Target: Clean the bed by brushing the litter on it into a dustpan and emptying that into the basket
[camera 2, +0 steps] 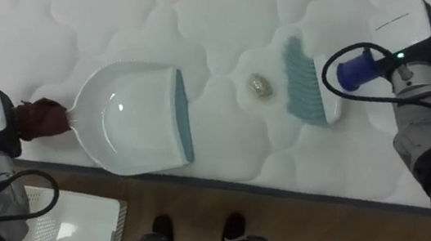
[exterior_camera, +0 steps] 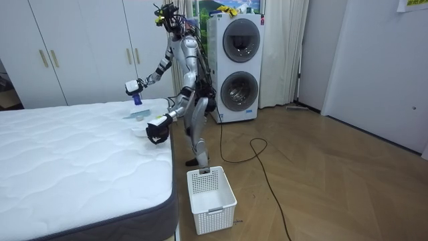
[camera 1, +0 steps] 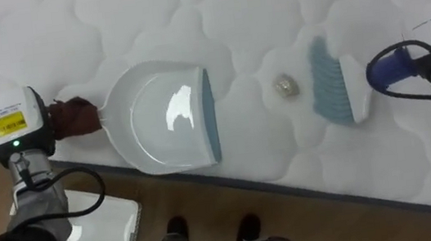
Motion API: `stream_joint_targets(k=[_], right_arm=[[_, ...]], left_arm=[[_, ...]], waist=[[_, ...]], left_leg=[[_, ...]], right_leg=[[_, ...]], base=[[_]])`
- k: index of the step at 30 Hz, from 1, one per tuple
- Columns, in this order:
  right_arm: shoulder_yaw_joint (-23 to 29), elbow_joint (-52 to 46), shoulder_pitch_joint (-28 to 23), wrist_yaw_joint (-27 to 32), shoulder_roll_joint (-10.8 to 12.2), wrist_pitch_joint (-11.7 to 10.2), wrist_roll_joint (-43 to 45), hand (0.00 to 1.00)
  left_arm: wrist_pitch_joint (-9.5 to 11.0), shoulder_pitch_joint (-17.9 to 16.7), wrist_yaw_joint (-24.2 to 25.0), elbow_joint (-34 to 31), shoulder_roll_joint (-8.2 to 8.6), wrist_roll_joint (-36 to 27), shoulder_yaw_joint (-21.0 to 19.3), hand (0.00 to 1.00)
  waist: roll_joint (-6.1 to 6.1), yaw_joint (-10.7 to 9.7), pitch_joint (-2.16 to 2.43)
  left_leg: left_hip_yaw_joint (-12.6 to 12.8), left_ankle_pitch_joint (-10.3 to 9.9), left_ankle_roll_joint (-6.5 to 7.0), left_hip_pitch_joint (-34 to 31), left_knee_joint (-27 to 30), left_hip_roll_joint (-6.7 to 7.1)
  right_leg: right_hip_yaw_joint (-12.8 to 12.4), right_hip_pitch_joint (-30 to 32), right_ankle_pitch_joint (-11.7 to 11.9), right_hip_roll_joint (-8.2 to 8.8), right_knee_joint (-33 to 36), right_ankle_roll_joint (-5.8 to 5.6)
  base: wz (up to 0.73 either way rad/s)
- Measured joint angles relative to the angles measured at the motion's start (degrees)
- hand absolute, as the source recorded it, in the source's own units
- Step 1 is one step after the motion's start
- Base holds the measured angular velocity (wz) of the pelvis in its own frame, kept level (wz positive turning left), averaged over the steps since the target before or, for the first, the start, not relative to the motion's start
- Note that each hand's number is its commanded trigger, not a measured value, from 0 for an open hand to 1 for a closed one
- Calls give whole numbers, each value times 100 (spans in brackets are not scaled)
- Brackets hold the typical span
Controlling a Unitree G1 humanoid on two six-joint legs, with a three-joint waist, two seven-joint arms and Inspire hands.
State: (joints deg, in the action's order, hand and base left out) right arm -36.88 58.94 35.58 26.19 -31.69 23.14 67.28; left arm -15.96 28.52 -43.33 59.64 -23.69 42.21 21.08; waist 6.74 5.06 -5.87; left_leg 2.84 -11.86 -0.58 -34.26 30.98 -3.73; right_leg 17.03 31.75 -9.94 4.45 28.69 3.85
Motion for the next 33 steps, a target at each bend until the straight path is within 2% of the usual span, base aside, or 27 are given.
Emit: stream_joint_targets(k=[7,11,12,14,19,22,33], right_arm=[[-53,-393,-105,177,118,-6,47,100],[-56,-860,-261,269,239,-60,42,100],[-20,-1090,-345,330,305,-104,44,100],[15,-1414,-458,432,606,-187,48,100],[-3,-1837,-579,433,942,-386,48,100],[-10,-1930,-598,424,971,-494,45,100],[-11,-2146,-650,195,990,-570,29,100]], left_arm=[[1,-148,-107,-57,147,-171,61,100],[51,-314,-110,-97,174,-205,64,100],[66,-367,-110,-120,176,-202,62,100],[133,-392,-108,-122,182,-189,62,100],[144,-458,-104,-122,256,-162,172,100],[146,-469,-104,-122,261,-161,173,100],[181,-470,-106,-122,264,-190,171,100]], waist=[[5,-17,3],[16,-21,10],[15,-21,11],[4,-21,16],[-83,37,66],[-91,66,71],[-98,111,78]], left_leg=[[50,9,-21,4,62,-72],[57,36,-57,83,-68,-61],[67,49,-75,110,-121,-59],[7,145,-108,76,-135,-62],[-93,201,-121,-7,-148,-56],[-94,205,-113,-16,-146,-34],[-94,209,-107,-8,-117,-37]], right_leg=[[-41,-1,24,-52,6,41],[-92,-1,50,-68,-9,78],[-104,-1,59,-72,-12,92],[-76,-1,79,-98,-46,125],[60,-5,96,-61,-106,146],[81,-5,90,-43,-102,135],[88,-30,89,-26,-87,131]], base=[[-5],[-4],[0],[8],[13],[1],[0]])
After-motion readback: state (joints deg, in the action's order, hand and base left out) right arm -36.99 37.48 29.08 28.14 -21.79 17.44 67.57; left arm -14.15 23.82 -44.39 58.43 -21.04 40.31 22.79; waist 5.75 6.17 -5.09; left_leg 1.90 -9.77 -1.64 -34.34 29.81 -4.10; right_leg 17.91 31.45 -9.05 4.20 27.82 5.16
